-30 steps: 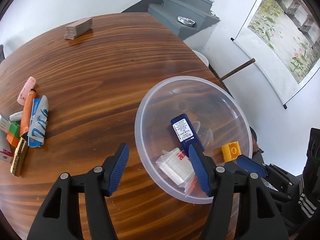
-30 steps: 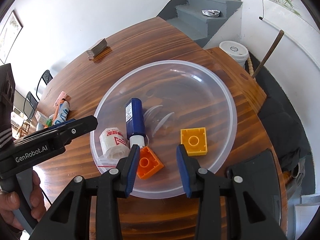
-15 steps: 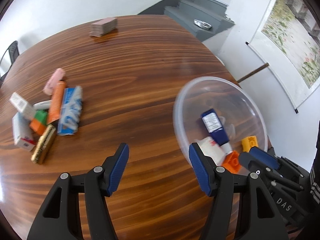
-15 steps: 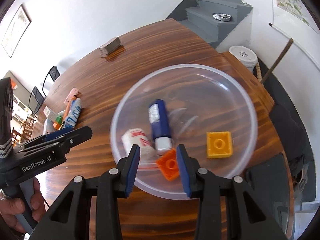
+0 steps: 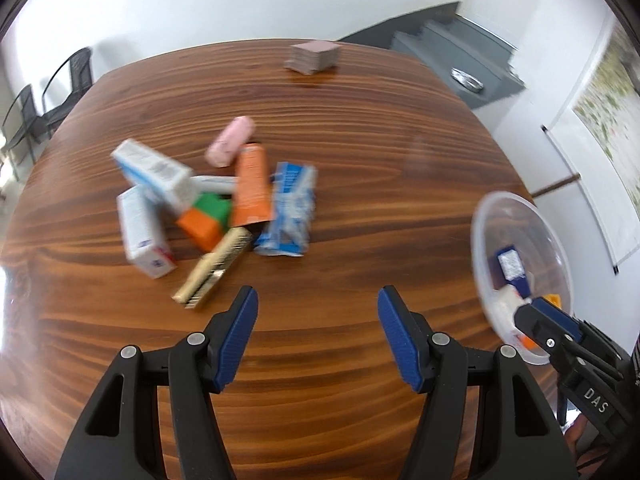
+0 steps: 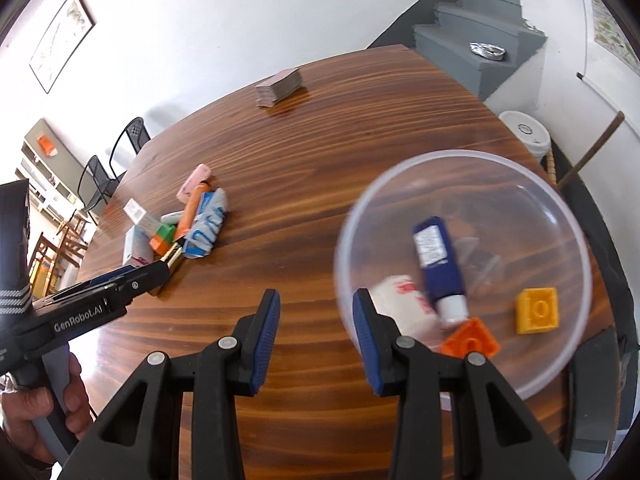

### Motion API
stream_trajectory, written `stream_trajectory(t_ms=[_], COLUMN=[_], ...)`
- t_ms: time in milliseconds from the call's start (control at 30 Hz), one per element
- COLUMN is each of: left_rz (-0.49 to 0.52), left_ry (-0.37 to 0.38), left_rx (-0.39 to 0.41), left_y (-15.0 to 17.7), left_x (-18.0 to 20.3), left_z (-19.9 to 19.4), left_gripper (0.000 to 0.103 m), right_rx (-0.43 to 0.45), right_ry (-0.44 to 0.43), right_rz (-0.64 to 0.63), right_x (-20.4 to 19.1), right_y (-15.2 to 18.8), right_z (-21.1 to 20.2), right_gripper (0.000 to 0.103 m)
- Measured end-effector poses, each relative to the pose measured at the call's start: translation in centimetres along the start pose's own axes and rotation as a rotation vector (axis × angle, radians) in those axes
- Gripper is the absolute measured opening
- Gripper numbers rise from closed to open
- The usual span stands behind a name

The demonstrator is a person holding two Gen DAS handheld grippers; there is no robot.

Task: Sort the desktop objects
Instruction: 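Move both tools back to the pile and grasp the white medicine box with the left tool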

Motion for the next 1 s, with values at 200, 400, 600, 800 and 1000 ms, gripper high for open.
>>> stream_trajectory(t_ms=[200, 400, 600, 800, 1000], left_rz=[-0.093, -0.172, -0.218, -0.235, -0.27], left_ry=[-0.041, -0.093, -0.112, -0.114, -0.14], left_rx=[0.006, 0.007, 0.005, -0.008, -0.03], left_y=[-0.6, -1.5, -2.9, -4.2, -4.4], left_x=[-5.8, -11.0, -14.0, -15.2, -16.0], left_z=[-0.2, 0.5, 1.8, 3.5, 5.3], left_gripper=[0.066, 0.066, 0.066, 0.066, 0.066], right_rx=[-0.031, -0.058, -0.074, -0.088, -0.098], right_ry=[-0.008, -0.007, 0.001, 0.006, -0.002], right_rz=[-0.024, -0.044, -0.058, -0.065, -0.079], right_x=[-2.5, -4.8, -6.1, -7.3, -8.9], right_y=[0.5, 0.6, 0.2, -0.4, -1.5], right_z=[1.3, 2.9, 4.2, 5.6, 7.4], right_gripper=[0.042, 0.042, 0.042, 0.042, 0.042])
Point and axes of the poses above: each gripper's, at about its wrist camera, not at the fingertips, and z roughly the way its jaws point, x to its right, y to its underside, the point moved 10 cm from there along z, roughly the way its jaws point, and after that the axes turned 2 degrees about -z, right-handed, at the moved point
